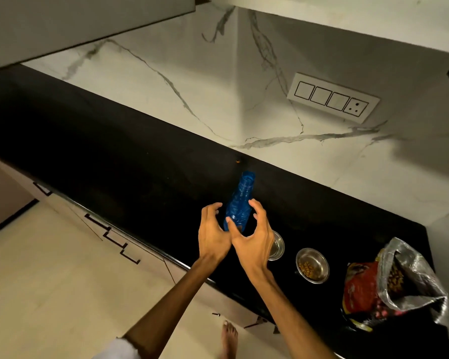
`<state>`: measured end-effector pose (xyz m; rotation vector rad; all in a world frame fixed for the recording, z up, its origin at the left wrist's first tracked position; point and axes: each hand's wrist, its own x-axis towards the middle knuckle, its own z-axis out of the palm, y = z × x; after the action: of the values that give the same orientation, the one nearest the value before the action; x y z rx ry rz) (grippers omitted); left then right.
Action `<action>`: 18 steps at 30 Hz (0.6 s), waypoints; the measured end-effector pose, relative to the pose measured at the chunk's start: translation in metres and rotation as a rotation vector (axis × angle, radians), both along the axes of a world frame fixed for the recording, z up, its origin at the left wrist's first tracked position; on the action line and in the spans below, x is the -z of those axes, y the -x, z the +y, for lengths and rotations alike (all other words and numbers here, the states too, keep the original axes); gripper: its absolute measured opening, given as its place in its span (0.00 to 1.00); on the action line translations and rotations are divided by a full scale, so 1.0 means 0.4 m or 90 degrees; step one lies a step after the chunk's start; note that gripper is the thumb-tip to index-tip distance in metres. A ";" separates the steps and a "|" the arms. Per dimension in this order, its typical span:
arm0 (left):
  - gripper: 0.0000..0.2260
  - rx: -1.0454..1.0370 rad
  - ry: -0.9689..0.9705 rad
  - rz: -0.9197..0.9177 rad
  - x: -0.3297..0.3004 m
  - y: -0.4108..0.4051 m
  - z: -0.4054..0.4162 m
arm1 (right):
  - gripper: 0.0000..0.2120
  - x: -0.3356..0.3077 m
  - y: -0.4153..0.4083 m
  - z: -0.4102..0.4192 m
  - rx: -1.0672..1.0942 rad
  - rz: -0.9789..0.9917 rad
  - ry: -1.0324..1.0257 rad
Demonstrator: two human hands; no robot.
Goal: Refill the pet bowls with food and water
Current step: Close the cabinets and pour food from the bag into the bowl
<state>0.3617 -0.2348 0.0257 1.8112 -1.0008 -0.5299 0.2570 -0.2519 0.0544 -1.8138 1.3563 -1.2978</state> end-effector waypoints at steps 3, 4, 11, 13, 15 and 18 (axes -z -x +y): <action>0.33 -0.010 0.048 0.010 -0.042 -0.017 0.038 | 0.33 -0.039 -0.020 0.035 0.000 -0.029 0.043; 0.33 -0.015 0.068 0.015 -0.060 -0.025 0.052 | 0.32 -0.055 -0.029 0.047 -0.004 -0.041 0.055; 0.33 -0.054 0.177 0.026 -0.191 -0.096 0.139 | 0.30 -0.179 -0.110 0.119 -0.065 -0.084 0.104; 0.33 -0.065 0.207 0.027 -0.229 -0.122 0.165 | 0.30 -0.214 -0.137 0.141 -0.090 -0.091 0.120; 0.32 -0.076 0.235 0.033 -0.267 -0.148 0.190 | 0.30 -0.249 -0.166 0.159 -0.115 -0.094 0.137; 0.31 -0.101 0.275 0.052 -0.322 -0.186 0.225 | 0.29 -0.304 -0.210 0.184 -0.153 -0.096 0.165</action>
<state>0.4362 -0.1449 0.1544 1.4548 -0.8324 -0.2614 0.3412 -0.1782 0.1759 -1.9324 0.8928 -1.4976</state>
